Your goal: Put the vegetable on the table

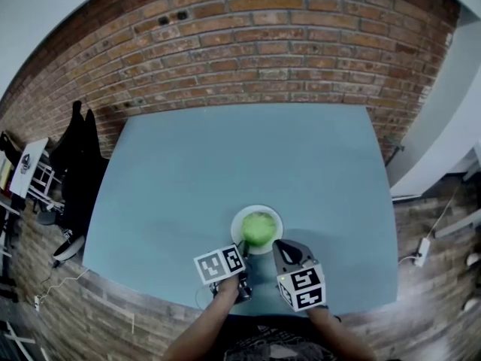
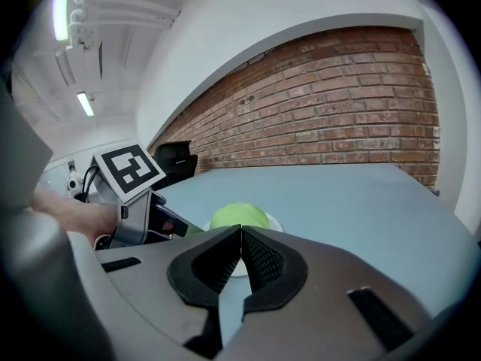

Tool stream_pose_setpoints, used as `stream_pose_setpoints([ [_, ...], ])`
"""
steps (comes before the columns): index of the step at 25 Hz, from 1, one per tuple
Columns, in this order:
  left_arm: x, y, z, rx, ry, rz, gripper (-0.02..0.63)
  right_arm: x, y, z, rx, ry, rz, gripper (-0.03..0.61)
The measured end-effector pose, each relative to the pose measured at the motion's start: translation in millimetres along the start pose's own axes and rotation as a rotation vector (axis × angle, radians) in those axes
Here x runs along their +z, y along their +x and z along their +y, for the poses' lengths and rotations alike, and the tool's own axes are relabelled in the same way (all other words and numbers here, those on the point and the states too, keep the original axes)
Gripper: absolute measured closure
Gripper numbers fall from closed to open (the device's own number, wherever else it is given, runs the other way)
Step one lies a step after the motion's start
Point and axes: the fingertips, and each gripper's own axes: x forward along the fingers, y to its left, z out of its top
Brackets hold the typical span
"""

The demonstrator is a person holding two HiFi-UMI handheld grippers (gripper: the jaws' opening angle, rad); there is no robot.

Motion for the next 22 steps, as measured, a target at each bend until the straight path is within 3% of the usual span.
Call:
stream_pose_setpoints([
  [9,-0.8,0.9,0.4,0.040,0.121,0.035,0.512,-0.2,-6.5,-0.7,-0.035,0.006,0.003,0.571],
  [14,5.0,-3.6,0.7,0.092,0.305,0.006,0.506,-1.5,-10.2,5.3,-0.055,0.004,0.004,0.571],
  [18,4.9,-10.3,0.3,0.060,0.314,-0.006,0.506,1.2,-15.1,11.8,-0.075,0.005,0.000,0.571],
  [22,4.8,-19.7,-9.7,-0.029,0.316,-0.022,0.506,3.6,-17.5,17.8,-0.085,0.038,-0.005,0.571],
])
